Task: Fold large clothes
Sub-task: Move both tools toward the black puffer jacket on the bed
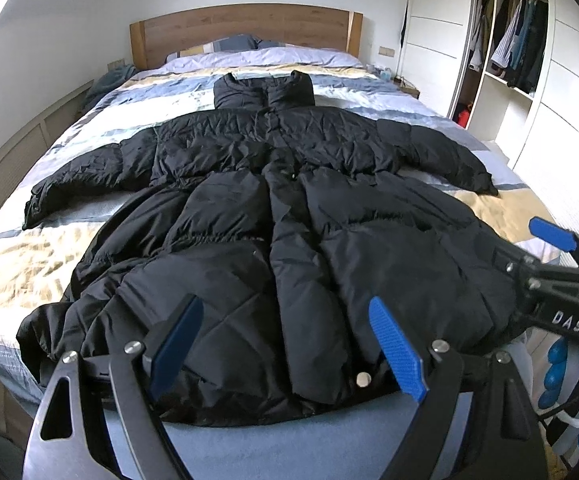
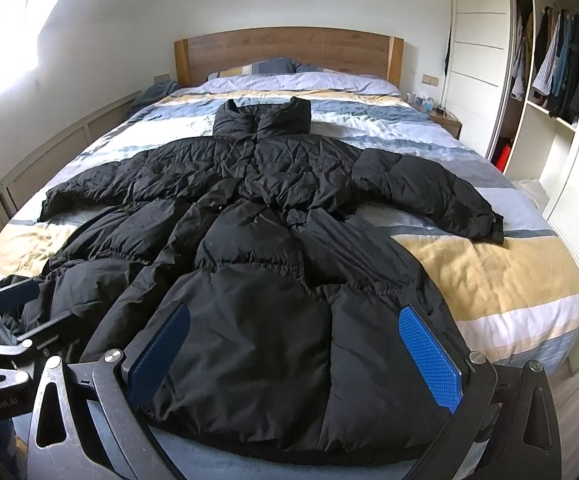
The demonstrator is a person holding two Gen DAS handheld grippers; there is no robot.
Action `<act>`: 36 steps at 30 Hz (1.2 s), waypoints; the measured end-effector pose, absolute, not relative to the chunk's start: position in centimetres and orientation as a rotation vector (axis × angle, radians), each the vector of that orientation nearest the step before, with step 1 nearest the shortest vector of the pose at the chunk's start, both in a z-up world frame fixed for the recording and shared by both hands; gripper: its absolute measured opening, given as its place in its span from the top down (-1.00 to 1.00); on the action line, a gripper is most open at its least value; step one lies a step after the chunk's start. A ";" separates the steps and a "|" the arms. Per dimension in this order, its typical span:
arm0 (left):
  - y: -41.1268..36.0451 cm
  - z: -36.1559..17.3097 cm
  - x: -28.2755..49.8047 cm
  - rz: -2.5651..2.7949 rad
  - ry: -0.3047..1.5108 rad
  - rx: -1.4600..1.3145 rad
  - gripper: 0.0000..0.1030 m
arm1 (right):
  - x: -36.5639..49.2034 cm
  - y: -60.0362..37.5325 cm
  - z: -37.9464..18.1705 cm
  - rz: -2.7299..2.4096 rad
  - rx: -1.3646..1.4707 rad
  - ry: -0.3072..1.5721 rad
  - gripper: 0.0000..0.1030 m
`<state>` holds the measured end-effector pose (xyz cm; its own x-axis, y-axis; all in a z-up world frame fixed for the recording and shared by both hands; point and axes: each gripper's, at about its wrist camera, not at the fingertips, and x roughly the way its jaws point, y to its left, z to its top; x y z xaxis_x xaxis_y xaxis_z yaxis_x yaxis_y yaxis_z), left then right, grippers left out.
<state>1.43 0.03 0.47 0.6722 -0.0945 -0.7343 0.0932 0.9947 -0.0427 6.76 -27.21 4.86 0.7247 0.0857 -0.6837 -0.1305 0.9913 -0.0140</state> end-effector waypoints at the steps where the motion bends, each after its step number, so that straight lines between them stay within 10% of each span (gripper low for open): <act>1: 0.2 0.5 1.5 -0.107 0.830 -0.008 -0.66 | 6.8 -27.2 5.0 0.121 -0.060 0.749 -0.99; 36: 5.9 5.5 11.6 0.133 0.751 0.013 -0.66 | 18.4 -26.9 11.9 0.151 -0.031 0.607 -0.99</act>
<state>11.56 5.92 5.52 0.7230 0.1253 -0.6793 -0.1160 0.9915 0.0595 18.35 -26.89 11.87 0.8108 0.1326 -0.5702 -0.1505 0.9885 0.0158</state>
